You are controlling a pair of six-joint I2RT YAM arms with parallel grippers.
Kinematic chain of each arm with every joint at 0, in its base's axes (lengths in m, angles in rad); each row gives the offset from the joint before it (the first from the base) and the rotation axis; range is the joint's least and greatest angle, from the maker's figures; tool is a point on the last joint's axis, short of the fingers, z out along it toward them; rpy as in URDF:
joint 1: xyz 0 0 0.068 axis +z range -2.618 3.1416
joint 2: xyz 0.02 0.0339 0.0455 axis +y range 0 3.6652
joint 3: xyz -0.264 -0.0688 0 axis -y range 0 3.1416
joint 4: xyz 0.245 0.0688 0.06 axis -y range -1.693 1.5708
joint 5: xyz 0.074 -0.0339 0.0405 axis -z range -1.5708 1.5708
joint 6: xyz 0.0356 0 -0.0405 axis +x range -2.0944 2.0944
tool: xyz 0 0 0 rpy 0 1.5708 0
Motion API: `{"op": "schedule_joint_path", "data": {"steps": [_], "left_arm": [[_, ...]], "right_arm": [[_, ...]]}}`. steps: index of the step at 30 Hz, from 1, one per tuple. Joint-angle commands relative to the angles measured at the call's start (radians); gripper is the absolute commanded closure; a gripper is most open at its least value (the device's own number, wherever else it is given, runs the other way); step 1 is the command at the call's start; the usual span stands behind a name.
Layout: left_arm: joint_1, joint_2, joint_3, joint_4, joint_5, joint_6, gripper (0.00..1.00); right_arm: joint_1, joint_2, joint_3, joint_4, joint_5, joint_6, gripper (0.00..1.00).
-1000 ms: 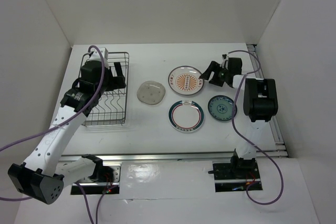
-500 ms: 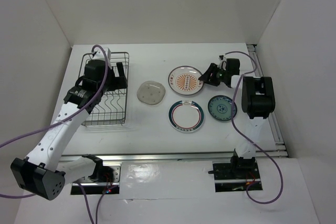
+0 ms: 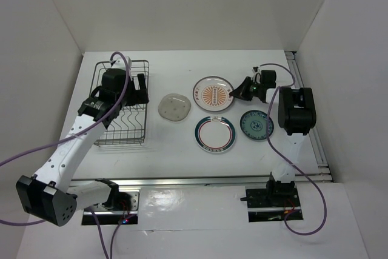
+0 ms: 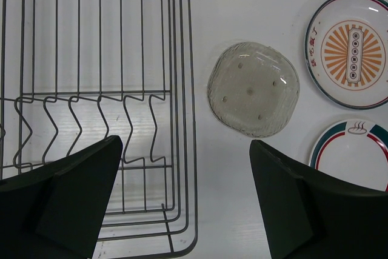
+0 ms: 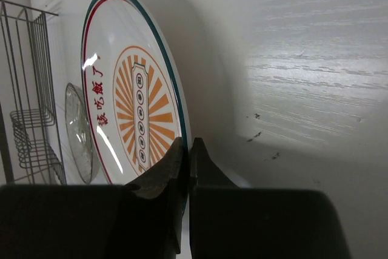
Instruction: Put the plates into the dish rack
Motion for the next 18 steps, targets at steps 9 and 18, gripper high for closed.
{"op": "schedule_joint_path", "data": {"steps": [9, 18], "left_arm": [[0.002, 0.021, 0.025, 0.051, 0.174, 0.007, 0.00], [0.002, 0.048, -0.004, 0.158, 0.548, 0.041, 0.00]], "right_arm": [[-0.089, -0.103, -0.176, 0.286, 0.103, 0.285, 1.00], [0.020, -0.187, -0.065, 0.452, 0.011, 0.374, 1.00]]}}
